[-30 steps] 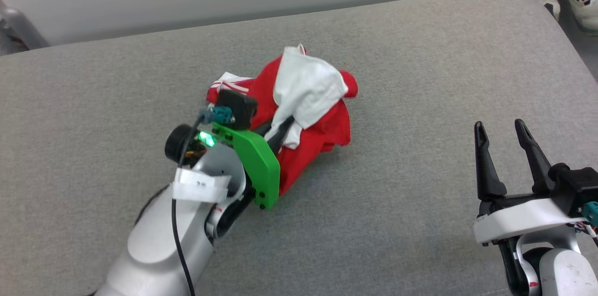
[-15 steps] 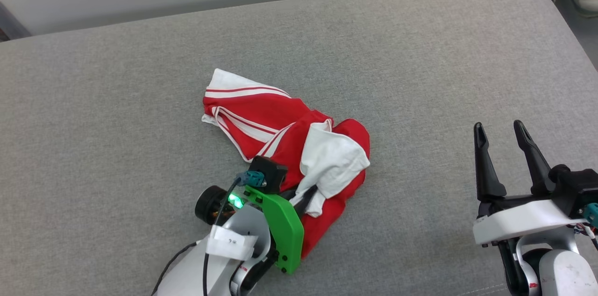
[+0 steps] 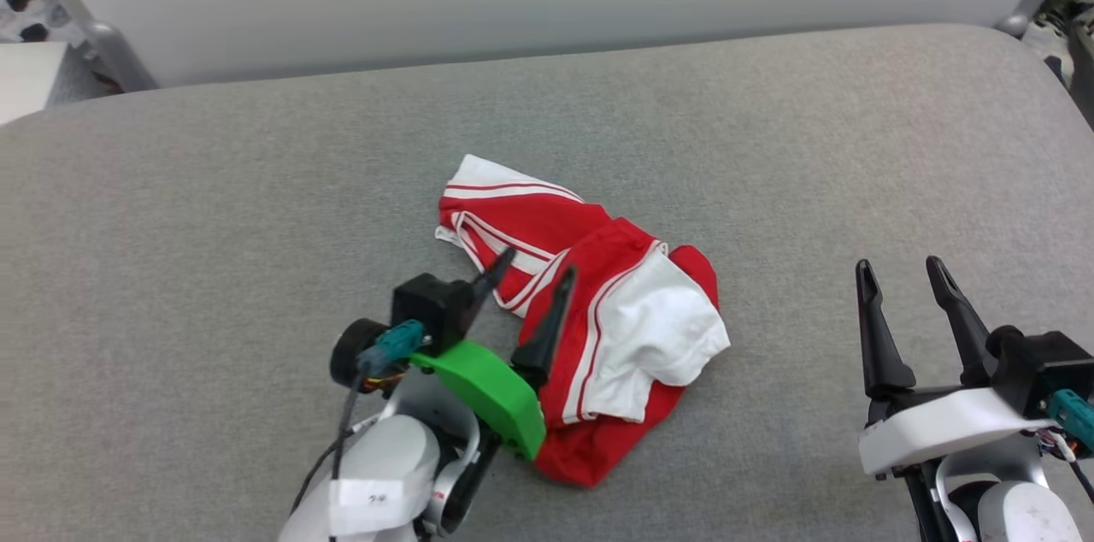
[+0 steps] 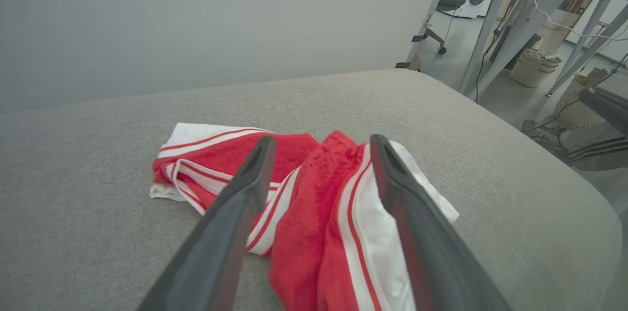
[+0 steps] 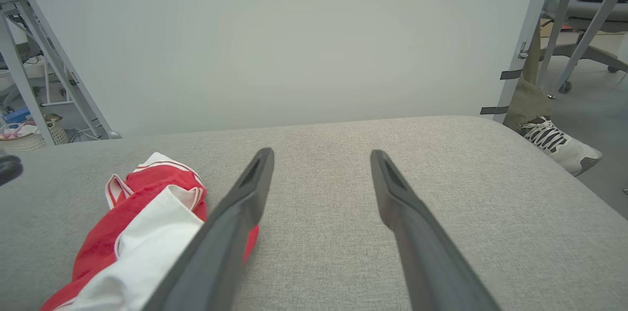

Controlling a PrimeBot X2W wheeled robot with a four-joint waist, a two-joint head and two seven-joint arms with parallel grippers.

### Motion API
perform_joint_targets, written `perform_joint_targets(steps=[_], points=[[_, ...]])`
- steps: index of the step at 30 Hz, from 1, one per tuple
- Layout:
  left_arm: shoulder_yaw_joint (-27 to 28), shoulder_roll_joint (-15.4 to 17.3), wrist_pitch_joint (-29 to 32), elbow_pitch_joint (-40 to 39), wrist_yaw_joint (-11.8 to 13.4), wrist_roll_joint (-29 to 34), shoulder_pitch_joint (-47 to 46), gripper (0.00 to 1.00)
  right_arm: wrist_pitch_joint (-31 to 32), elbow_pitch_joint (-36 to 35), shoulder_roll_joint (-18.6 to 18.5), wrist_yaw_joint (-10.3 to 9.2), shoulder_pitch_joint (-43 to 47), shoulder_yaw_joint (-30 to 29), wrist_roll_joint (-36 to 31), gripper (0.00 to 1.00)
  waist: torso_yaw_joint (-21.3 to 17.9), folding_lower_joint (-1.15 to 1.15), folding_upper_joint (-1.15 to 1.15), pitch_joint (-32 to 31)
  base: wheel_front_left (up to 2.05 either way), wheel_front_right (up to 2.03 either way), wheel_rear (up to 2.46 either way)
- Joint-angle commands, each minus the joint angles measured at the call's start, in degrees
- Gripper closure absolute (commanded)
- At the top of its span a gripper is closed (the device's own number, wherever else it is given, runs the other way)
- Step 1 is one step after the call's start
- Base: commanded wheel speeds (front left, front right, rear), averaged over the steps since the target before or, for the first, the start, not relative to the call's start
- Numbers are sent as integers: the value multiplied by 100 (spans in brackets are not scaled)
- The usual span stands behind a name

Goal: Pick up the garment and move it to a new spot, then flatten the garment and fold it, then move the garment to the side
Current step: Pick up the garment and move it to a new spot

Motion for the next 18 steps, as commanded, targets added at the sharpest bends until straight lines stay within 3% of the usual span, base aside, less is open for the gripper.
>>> perform_joint_targets(steps=[1,9,18], points=[[124,69,-166,-69,100,39,121,0,32,14,4,-4,73,2,-24,0,186,0,0,-168,0,0,0],[836,435,-673,-311,636,34,414,0,113,-20,4,-4,196,-27,-53,0,366,0,0,-324,0,0,0],[1263,1019,-688,-553,969,63,981,0,265,-75,4,-4,438,-36,-96,0,444,0,0,-565,0,0,0]])
